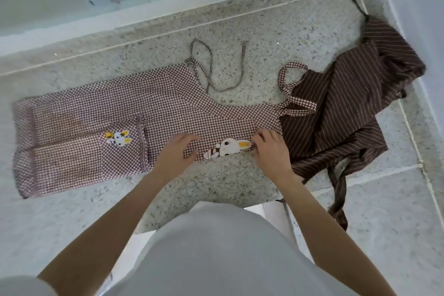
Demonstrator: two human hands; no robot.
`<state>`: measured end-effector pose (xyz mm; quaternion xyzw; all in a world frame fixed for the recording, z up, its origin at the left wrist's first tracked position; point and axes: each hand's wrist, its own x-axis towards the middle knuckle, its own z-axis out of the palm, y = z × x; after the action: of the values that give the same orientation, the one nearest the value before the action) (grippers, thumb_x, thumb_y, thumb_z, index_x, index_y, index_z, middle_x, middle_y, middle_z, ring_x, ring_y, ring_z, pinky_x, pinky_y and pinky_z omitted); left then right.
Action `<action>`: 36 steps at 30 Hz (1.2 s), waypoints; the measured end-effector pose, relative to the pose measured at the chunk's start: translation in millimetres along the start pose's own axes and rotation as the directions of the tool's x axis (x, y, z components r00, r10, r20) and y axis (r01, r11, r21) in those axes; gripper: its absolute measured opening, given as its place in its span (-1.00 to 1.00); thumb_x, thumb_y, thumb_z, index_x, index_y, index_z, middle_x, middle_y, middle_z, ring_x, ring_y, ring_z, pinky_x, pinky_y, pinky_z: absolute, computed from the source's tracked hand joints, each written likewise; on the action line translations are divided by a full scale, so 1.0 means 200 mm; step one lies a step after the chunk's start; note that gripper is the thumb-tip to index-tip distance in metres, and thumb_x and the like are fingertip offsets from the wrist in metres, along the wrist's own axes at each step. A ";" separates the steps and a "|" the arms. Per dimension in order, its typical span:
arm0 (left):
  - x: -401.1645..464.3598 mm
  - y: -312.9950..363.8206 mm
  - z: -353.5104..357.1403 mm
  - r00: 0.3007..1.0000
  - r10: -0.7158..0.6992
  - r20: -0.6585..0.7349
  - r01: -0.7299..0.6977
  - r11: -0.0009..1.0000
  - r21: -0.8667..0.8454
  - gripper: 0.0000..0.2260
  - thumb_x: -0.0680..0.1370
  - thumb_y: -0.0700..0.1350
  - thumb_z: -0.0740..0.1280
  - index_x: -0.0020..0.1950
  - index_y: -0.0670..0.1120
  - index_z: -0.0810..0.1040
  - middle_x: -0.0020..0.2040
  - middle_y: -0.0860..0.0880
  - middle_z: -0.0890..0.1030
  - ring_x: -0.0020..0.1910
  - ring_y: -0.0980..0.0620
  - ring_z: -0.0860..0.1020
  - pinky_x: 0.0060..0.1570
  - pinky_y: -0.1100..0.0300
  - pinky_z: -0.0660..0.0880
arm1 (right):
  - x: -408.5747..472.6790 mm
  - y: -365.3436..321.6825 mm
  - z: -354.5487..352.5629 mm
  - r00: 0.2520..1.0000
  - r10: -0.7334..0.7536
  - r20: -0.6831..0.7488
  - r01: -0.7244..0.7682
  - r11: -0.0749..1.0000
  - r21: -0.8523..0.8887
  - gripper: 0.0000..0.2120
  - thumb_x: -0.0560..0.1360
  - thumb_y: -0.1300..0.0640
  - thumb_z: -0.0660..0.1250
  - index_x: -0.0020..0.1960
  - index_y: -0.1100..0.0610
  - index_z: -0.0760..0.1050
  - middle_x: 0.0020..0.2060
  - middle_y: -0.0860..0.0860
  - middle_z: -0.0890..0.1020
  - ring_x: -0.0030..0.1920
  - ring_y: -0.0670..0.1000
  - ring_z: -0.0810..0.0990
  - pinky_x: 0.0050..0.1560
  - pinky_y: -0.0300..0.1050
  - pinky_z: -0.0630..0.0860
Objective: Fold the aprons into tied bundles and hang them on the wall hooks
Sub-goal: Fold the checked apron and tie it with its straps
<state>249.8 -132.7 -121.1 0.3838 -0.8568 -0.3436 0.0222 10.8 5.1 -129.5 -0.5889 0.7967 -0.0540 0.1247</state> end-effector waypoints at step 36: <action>-1.05 -1.35 -0.65 0.934 -0.191 -0.302 0.237 0.964 0.123 -0.69 0.43 -0.14 0.40 0.17 -0.06 0.57 0.18 0.00 0.56 0.13 -0.06 0.51 0.09 -0.04 0.51 | 0.25 -1.54 0.28 0.899 -0.439 -0.018 0.433 0.893 -0.120 -0.92 0.41 0.16 0.21 -0.23 0.16 0.39 -0.44 0.00 0.49 -0.45 0.03 0.52 -0.42 -0.13 0.43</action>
<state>610.0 -192.4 -138.7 0.5214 -0.8219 -0.2157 0.0784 297.2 -131.5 -117.2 -0.7572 0.6487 -0.0486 0.0581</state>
